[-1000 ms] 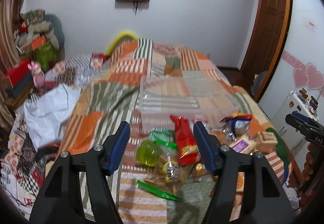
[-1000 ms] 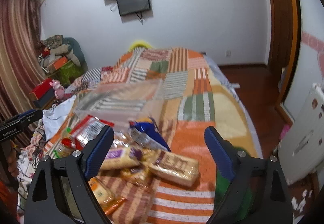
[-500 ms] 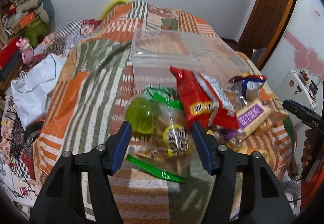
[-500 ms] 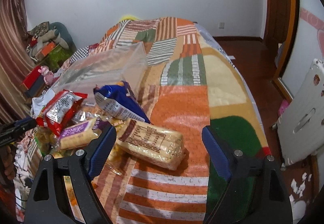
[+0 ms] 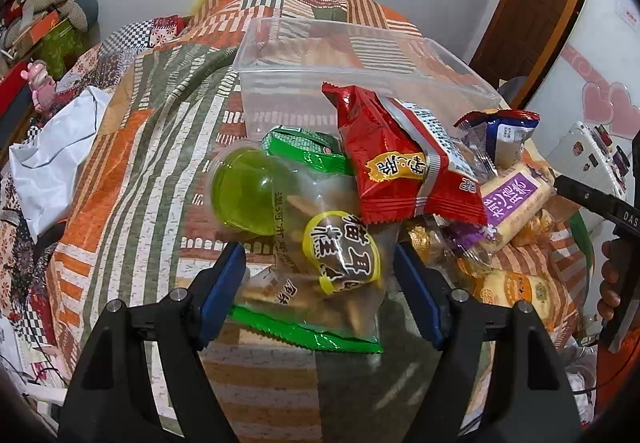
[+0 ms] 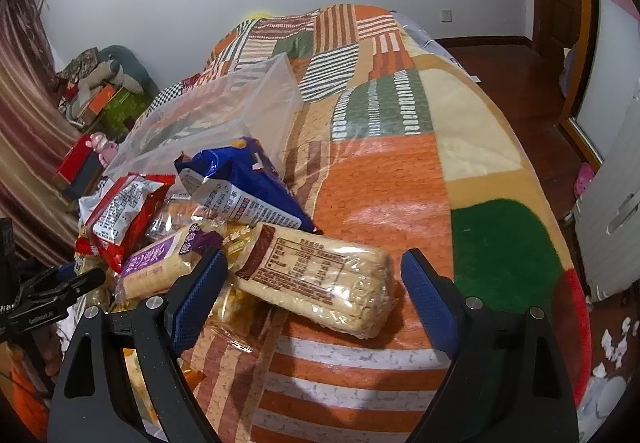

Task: Organize snacks
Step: 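Lower the left tool and grasp the green-wrapped cracker pack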

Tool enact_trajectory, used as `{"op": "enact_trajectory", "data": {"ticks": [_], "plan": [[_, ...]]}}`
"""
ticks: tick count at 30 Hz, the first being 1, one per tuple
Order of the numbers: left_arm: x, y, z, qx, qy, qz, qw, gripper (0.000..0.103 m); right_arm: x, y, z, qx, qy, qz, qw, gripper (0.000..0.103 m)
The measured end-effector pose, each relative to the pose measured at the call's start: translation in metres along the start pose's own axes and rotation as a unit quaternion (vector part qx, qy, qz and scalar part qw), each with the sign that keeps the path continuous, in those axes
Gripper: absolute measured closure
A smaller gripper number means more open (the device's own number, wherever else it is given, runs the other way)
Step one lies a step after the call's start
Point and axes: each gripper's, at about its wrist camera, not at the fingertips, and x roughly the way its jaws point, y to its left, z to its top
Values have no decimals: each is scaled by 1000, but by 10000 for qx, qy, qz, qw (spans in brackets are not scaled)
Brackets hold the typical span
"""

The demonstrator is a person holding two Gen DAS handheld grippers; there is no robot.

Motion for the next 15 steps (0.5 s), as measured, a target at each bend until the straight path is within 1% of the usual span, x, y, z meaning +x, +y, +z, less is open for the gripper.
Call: {"op": "enact_trajectory", "data": {"ticks": [4,8,10,14,15], "plan": [[3,5,0,-136,-32,-80,9999,27,8,9,-2,-168,57,-217,9996,15],[1,-4,-4,152,-225,89,9996,27,13,7,-2,-171,78,-288,9994,15],[1,-4,-6,116,-241,83,9996,28,14,6,-2,-119,55,-272,9995,15],[1,0,-5,6,-185,-117,9998,43,10,13,-5,-372,-74,-367,9986,19],[0,0,-4,7,-196,-102,9998,45,9,15,-6,-443,-110,-405,9981,19]]}}
